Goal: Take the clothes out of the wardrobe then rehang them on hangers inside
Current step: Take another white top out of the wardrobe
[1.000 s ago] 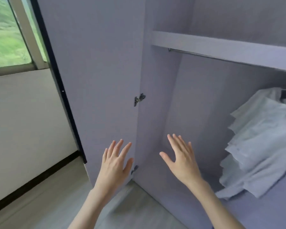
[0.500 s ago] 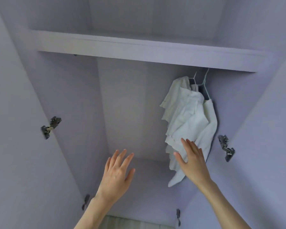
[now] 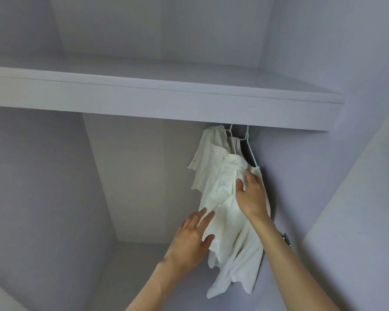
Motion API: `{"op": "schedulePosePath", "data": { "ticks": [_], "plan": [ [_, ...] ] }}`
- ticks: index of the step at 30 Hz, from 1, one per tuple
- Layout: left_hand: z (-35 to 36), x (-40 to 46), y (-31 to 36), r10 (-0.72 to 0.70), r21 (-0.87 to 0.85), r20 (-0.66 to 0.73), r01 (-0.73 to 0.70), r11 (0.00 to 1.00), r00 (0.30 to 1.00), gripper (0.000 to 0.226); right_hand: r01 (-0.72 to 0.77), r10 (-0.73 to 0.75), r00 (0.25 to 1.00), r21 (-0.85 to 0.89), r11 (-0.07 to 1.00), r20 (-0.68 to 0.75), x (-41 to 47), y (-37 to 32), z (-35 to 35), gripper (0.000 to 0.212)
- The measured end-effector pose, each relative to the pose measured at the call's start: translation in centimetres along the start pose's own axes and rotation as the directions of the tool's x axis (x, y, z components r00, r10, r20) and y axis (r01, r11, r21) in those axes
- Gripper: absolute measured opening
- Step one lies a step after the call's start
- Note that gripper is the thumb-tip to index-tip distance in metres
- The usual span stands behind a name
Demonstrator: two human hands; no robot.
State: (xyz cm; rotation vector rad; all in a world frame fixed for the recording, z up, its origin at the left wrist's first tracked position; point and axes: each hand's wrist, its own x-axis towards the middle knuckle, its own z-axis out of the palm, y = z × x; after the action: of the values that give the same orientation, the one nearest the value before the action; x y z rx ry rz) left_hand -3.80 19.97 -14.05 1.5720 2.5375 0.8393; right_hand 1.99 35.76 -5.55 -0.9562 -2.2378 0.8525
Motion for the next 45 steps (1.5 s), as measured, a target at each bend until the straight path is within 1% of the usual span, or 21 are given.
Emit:
{"op": "schedulePosePath", "data": {
  "ticks": [2, 4, 6, 9, 12, 14, 16, 18, 20, 23, 25, 28, 29, 31, 33, 36, 39, 41, 42, 44, 45],
  "plan": [
    [0.9, 1.7, 0.5, 0.04, -0.043, 0.03, -0.039, 0.998, 0.999, 0.065, -0.064, 0.065, 0.996, -0.01, 0.998, 0.062, 2.5, 0.0, 0.2, 0.036],
    [1.5, 2.7, 1.0, 0.076, -0.132, 0.071, -0.066, 0.989, 0.995, 0.069, -0.081, 0.082, 0.994, -0.024, 0.996, 0.072, 4.5, -0.3, 0.3, 0.024],
    [1.9, 3.3, 1.3, 0.09, -0.211, 0.1, -0.068, 0.975, 0.991, 0.069, -0.1, 0.101, 0.992, -0.025, 0.995, 0.08, 5.9, -0.7, 0.5, 0.025],
    [2.4, 4.0, 1.2, 0.114, -0.258, 0.136, -0.076, 0.963, 0.984, 0.069, -0.136, 0.141, 0.985, -0.058, 0.989, 0.1, 7.1, -1.5, 0.9, 0.026],
    [2.2, 4.3, 0.6, 0.139, -0.267, 0.157, -0.093, 0.959, 0.978, 0.07, -0.156, 0.166, 0.983, -0.119, 0.981, 0.084, 7.7, -2.0, 1.7, 0.022],
    [1.8, 4.3, 0.2, 0.158, -0.249, 0.174, -0.112, 0.962, 0.972, 0.069, -0.172, 0.18, 0.982, -0.105, 0.979, 0.063, 8.0, -1.9, 2.3, 0.02],
    [1.4, 4.5, -0.4, 0.175, -0.207, 0.192, -0.135, 0.969, 0.966, 0.066, -0.199, 0.2, 0.98, -0.071, 0.978, 0.012, 8.1, -2.0, 2.8, 0.026],
    [1.0, 4.7, -1.2, 0.184, -0.166, 0.216, -0.149, 0.975, 0.959, 0.065, -0.195, 0.19, 0.98, -0.092, 0.976, -0.063, 7.8, -2.2, 3.2, 0.029],
    [0.3, 4.9, -2.3, 0.168, -0.11, 0.23, -0.146, 0.983, 0.958, 0.064, -0.149, 0.137, 0.986, -0.118, 0.982, -0.097, 7.4, -2.2, 3.4, 0.03],
    [-1.9, 5.4, -4.2, 0.116, -0.024, 0.198, -0.113, 0.993, 0.973, 0.062, -0.055, 0.037, 0.992, -0.15, 0.987, -0.119, 7.1, -2.0, 3.6, 0.031],
    [-3.6, 5.8, -5.5, 0.066, 0.008, 0.171, -0.069, 0.998, 0.983, 0.061, -0.001, -0.015, 0.993, -0.135, 0.991, -0.119, 7.1, -1.9, 3.9, 0.031],
    [-5.8, 6.1, -7.6, 0.005, 0.041, 0.087, -0.009, 0.999, 0.996, 0.06, 0.101, -0.107, 0.988, -0.059, 0.993, -0.109, 6.9, -2.2, 4.0, 0.06],
    [-6.5, 6.1, -8.3, -0.023, 0.044, 0.049, 0.021, 0.999, 0.999, 0.06, 0.143, -0.146, 0.985, -0.032, 0.989, -0.097, 6.8, -2.2, 4.1, 0.056],
    [-7.9, 6.1, -9.6, -0.092, 0.046, -0.038, 0.094, 0.994, 0.995, 0.059, 0.195, -0.195, 0.98, 0.015, 0.981, -0.03, 6.1, -2.1, 4.4, 0.03],
    [-9.2, 5.9, -10.9, -0.159, 0.052, -0.116, 0.166, 0.985, 0.98, 0.06, 0.25, -0.251, 0.967, 0.025, 0.968, 0.041, 5.0, -1.8, 5.0, 0.023],
    [-10.7, 4.6, -13.2, -0.258, 0.025, -0.186, 0.267, 0.963, 0.948, 0.064, 0.368, -0.359, 0.927, -0.075, 0.927, 0.11, 2.9, -1.1, 6.3, 0.03],
    [-12.0, 2.3, -15.6, -0.319, 0.035, -0.255, 0.339, 0.94, 0.913, 0.065, 0.502, -0.486, 0.861, -0.091, 0.86, 0.152, 0.8, -1.1, 7.2, 0.029],
    [-13.2, 0.5, -17.2, -0.292, 0.072, -0.305, 0.327, 0.942, 0.907, 0.068, 0.574, -0.557, 0.812, -0.068, 0.816, 0.177, -0.2, -1.4, 7.8, 0.027],
    [-13.7, -0.2, -18.0, -0.278, 0.093, -0.304, 0.319, 0.943, 0.911, 0.075, 0.603, -0.586, 0.788, -0.045, 0.796, 0.189, -0.6, -1.5, 8.2, 0.026],
    [-14.6, -2.1, -19.5, -0.274, 0.108, -0.256, 0.309, 0.945, 0.927, 0.088, 0.6, -0.596, 0.767, 0.064, 0.797, 0.239, -1.3, -2.2, 9.1, 0.024],
    [-14.9, -3.2, -20.1, -0.281, 0.09, -0.229, 0.308, 0.947, 0.932, 0.088, 0.577, -0.586, 0.766, 0.121, 0.808, 0.265, -1.6, -2.5, 9.6, 0.025]
  ]
}}
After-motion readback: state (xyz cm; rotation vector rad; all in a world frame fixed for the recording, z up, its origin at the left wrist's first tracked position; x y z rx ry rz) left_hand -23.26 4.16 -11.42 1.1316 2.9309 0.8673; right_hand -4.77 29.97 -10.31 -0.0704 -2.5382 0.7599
